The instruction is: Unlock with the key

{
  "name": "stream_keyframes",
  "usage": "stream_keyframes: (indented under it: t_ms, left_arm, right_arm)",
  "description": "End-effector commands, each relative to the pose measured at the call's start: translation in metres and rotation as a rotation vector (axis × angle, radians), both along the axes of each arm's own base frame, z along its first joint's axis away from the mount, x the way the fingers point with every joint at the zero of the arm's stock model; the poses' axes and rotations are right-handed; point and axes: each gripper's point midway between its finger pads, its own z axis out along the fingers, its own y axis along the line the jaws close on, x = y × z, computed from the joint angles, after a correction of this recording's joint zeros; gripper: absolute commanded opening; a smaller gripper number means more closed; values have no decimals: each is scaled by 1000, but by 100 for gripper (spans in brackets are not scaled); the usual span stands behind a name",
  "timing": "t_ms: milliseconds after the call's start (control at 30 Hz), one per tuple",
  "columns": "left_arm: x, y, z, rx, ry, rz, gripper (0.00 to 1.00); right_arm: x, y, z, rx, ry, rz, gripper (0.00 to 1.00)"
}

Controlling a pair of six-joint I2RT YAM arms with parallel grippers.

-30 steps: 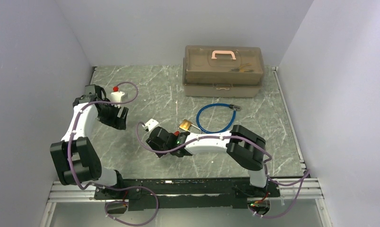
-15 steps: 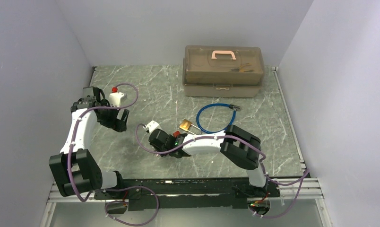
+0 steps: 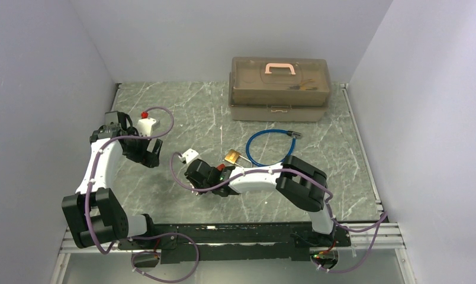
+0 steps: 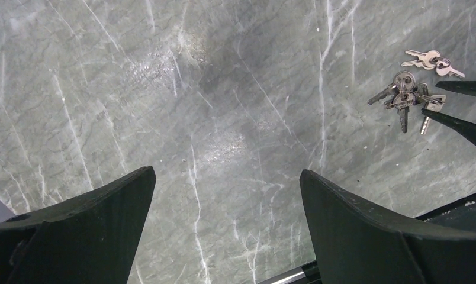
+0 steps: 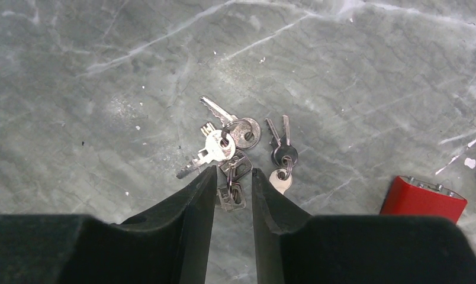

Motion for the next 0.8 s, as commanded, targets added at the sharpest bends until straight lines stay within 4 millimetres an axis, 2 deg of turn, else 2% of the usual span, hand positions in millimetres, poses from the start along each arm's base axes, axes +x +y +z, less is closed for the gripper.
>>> stream_keyframes:
  t_ms: [0,233,333,467,600,767]
  left_arm:
    - [3,1,4,3,-32,-6,99]
    - [1,0,2,3,-25,-12,99]
    - [-1,0,0,4,-20,-16,100]
    - [-2,1,-1,8,-17,-21,99]
    - [-1,1,-2,12,-16,-21,99]
    - [1,3,0,22,-23,-19,99]
  right_arm:
    - [4,16,21,76,-26,20,32]
    - [8,20,17,66,-28,31,33]
    - [13,24,21,67,-43,32,43]
    - [16,31,24,71,-51,47,48]
    - [18,35,23,71,-50,56,49]
    - [18,36,15,56,-37,55,43]
